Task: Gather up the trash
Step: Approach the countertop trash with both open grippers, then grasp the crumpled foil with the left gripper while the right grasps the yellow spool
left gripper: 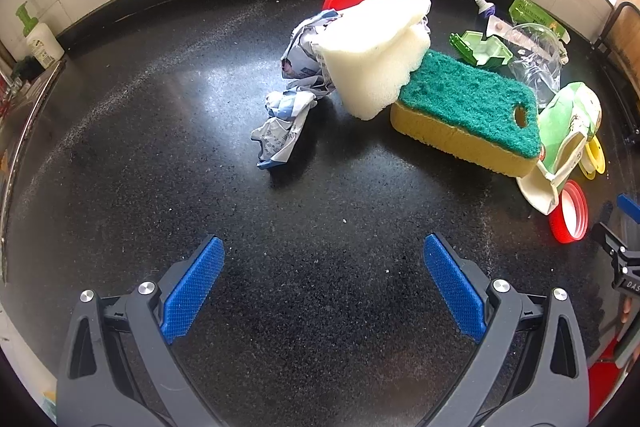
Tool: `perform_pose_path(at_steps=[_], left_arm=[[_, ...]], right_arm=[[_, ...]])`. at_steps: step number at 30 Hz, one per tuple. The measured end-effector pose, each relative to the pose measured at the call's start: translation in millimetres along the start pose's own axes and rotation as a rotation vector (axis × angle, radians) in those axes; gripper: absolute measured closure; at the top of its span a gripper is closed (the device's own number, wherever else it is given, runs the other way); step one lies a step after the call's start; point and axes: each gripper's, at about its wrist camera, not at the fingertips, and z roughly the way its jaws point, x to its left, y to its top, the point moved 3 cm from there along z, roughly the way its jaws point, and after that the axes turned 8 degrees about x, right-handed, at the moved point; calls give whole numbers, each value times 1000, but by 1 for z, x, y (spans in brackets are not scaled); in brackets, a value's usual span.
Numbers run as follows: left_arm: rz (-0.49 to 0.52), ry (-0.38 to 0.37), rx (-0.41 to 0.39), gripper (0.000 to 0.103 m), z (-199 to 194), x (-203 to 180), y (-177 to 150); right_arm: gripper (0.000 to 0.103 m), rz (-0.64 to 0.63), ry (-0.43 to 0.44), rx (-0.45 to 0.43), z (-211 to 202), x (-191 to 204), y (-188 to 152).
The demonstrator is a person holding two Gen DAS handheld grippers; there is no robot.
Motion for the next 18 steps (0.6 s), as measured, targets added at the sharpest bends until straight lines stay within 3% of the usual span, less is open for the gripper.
perform_pose_path(at_steps=[14, 18], left_arm=[[-8, 5, 6, 6, 2, 1, 4], [39, 39, 11, 6, 0, 2, 19]], right_arm=[[6, 7, 30, -1, 3, -2, 1], [6, -23, 59, 12, 8, 0, 8]])
